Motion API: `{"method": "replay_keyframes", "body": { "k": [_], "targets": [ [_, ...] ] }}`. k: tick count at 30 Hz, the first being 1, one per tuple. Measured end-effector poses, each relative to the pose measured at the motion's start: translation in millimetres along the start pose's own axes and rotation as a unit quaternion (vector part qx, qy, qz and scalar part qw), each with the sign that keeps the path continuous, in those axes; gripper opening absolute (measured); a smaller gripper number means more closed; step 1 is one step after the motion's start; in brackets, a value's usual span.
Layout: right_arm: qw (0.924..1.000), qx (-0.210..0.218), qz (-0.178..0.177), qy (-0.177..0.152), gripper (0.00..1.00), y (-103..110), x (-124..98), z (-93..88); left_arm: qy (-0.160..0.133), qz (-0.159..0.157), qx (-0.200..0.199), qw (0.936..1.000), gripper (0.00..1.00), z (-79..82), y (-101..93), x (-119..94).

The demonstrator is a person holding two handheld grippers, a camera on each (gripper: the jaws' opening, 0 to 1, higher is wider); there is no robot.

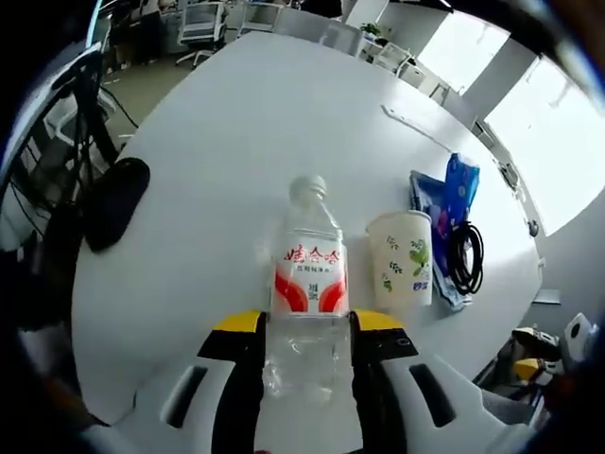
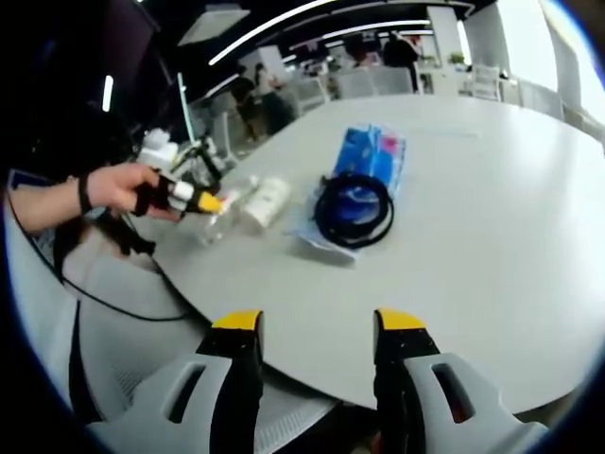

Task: Arrange the tabletop items into an orderly group along one side of the table until the central work area is clear of visible clutter.

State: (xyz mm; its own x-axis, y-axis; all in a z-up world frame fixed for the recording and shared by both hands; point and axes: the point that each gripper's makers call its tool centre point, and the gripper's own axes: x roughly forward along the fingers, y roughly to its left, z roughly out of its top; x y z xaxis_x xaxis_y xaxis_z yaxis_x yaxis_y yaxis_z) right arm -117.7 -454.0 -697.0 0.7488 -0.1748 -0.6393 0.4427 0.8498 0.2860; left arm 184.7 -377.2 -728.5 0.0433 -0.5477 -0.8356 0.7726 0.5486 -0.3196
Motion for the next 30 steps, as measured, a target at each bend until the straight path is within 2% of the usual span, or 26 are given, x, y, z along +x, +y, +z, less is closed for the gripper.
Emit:
{"method": "replay_keyframes", "body": {
  "k": [5,9,15,24,27,30],
  "targets": [
    [1.0000,0.000,0.001,-0.002,0.45,0.4,1.4,1.9,-0.004,-0.002,0.003,1.0000,0.38,13.4,-3.6,5.7],
    [1.0000,0.001,0.000,-0.001,0.45,-0.8,1.2,1.9,0.009,0.001,0.008,0.9999,0.43,13.9,-5.7,14.9],
    [0.9999,0.008,-0.007,0.000,0.45,-6.9,-2.6,-1.4,0.022,0.007,0.012,0.9997,0.46,14.7,-7.8,26.7],
    [0.9997,0.019,-0.013,0.003,0.45,-12.0,-4.5,-5.7,0.041,0.016,0.018,0.9989,0.45,16.6,-4.9,38.4],
    [0.9997,0.019,-0.012,0.004,0.45,-10.9,-3.0,-4.7,0.040,0.027,0.023,0.9986,0.40,16.7,0.8,38.8],
    [0.9998,0.017,-0.010,0.003,0.45,-10.1,-1.0,-1.4,0.035,0.019,0.010,0.9992,0.39,17.7,-0.6,38.6]
  ]
}}
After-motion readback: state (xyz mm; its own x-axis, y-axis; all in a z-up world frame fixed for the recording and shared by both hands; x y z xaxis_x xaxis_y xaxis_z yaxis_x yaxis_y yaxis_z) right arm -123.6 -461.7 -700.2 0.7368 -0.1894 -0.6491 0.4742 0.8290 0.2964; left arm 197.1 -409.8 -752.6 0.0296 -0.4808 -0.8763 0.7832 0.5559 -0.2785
